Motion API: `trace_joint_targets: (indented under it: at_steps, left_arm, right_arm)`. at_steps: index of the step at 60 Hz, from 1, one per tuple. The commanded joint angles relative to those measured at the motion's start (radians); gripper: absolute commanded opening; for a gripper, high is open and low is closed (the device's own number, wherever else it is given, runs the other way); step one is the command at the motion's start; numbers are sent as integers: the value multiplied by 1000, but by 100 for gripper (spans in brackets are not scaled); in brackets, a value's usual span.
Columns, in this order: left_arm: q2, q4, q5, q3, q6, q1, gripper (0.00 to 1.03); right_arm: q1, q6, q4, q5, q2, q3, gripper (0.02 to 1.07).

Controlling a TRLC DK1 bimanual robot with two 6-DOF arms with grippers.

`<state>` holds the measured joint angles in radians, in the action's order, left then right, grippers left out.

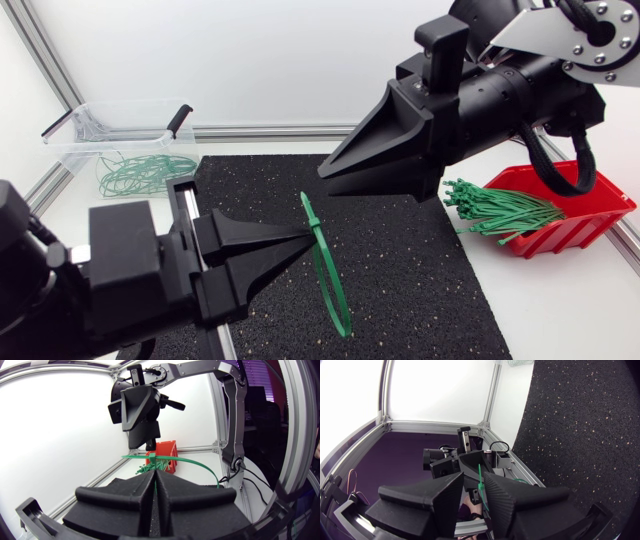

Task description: Take a green cable tie from the red box, thread the tail through the head to close it, then place it in the transparent bin on the left.

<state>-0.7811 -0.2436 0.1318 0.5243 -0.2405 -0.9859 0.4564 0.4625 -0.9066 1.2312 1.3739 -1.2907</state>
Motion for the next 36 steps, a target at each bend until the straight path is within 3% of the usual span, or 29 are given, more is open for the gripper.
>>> trace_joint_targets:
  at_steps: [1, 13, 36]
  left_arm:
    - [14, -17, 31, -20, -36, 35, 4]
    - [9, -26, 83, -23, -42, 89, 4]
    - [2, -63, 94, -47, -89, 66, 4]
  right_arm:
    - [1, -71, -31, 8, 30, -25, 37]
    - [19, -171, -57, 1, 73, -13, 37]
    - [33, -191, -57, 2, 93, -42, 37]
